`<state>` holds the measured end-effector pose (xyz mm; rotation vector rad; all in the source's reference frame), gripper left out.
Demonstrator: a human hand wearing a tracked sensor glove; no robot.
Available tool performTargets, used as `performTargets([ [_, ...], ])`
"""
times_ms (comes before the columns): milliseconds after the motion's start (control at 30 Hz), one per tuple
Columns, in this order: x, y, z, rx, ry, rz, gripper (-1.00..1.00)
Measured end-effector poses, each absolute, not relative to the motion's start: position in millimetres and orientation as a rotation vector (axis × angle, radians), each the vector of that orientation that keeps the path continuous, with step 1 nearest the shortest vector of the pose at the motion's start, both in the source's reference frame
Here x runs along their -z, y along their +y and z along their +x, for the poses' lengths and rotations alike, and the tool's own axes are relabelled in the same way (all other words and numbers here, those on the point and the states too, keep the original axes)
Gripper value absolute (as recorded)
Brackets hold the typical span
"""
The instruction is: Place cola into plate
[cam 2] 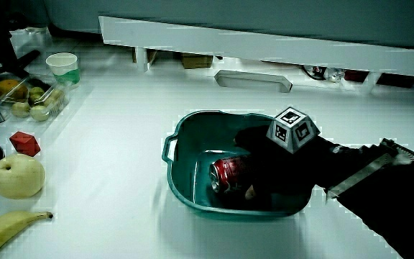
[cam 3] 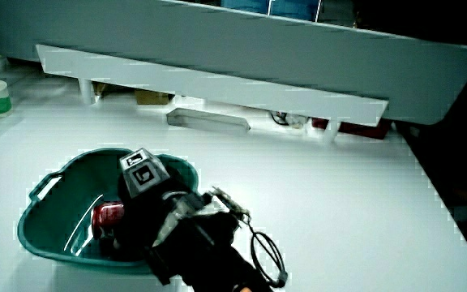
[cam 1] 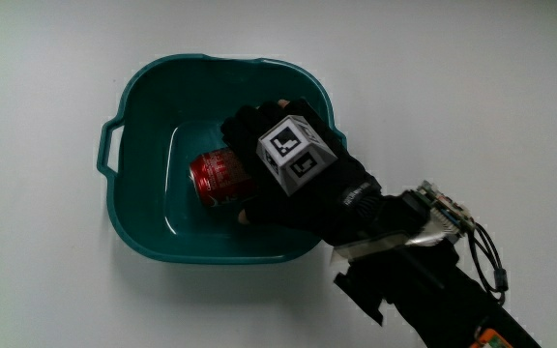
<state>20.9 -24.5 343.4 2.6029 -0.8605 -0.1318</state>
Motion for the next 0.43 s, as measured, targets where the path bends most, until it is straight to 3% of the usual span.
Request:
performTargets([
  [67,-334.6,-19.3,28.3,0.047,-0.870,2.518,-1.00],
  [433,-288.2,34.4,66.9,-0.112,-1.013,2.491,-1.00],
])
